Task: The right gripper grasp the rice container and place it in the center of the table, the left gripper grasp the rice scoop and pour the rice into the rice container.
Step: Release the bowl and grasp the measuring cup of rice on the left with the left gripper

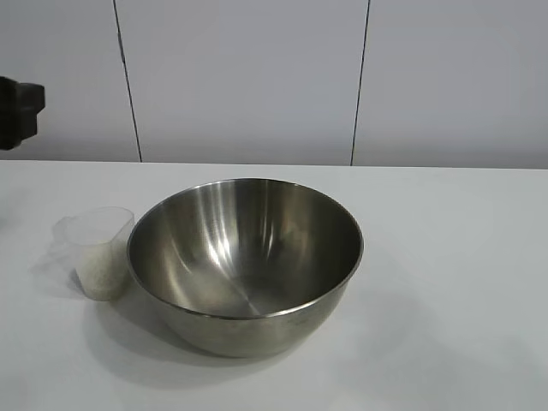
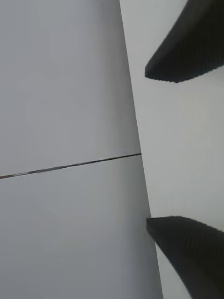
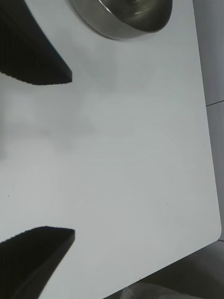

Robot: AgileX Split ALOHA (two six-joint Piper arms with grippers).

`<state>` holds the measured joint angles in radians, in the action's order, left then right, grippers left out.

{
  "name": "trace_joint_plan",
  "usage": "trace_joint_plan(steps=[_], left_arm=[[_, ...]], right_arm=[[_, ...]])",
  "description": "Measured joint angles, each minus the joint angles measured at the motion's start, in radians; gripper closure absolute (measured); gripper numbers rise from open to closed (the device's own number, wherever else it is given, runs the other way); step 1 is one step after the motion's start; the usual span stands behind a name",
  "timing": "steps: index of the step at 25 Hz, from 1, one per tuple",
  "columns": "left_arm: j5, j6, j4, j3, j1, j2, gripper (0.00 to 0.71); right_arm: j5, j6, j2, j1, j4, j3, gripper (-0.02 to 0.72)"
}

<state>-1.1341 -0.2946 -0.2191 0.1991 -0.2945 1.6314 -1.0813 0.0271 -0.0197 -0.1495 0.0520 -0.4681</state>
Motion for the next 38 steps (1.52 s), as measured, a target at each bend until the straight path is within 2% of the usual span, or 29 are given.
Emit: trace_joint_plan(steps=[7, 12, 23, 26, 34, 38], left_arm=[[0.001, -0.03, 0.034, -0.01, 0.0, 0.207, 0.338], [-0.006, -0.054, 0.043, 0.002, 0.0, 0.278, 0.35], [-0.017, -0.07, 0.069, 0.118, 0.002, 0.396, 0.35], [-0.021, -0.057, 0.102, 0.142, 0.022, 0.425, 0.35], [-0.019, 0.01, 0.279, 0.168, 0.15, 0.457, 0.35], [-0.018, 0.014, 0.324, 0.195, 0.157, 0.46, 0.35]], right_arm=[[0.0, 0.0, 0.0, 0.0, 0.0, 0.0, 0.135], [0.0, 0.0, 0.0, 0.0, 0.0, 0.0, 0.135], [0.0, 0.0, 0.0, 0.0, 0.0, 0.0, 0.135], [0.0, 0.0, 0.0, 0.0, 0.0, 0.0, 0.135], [0.0, 0.0, 0.0, 0.0, 0.0, 0.0, 0.135], [0.0, 0.0, 0.0, 0.0, 0.0, 0.0, 0.135]])
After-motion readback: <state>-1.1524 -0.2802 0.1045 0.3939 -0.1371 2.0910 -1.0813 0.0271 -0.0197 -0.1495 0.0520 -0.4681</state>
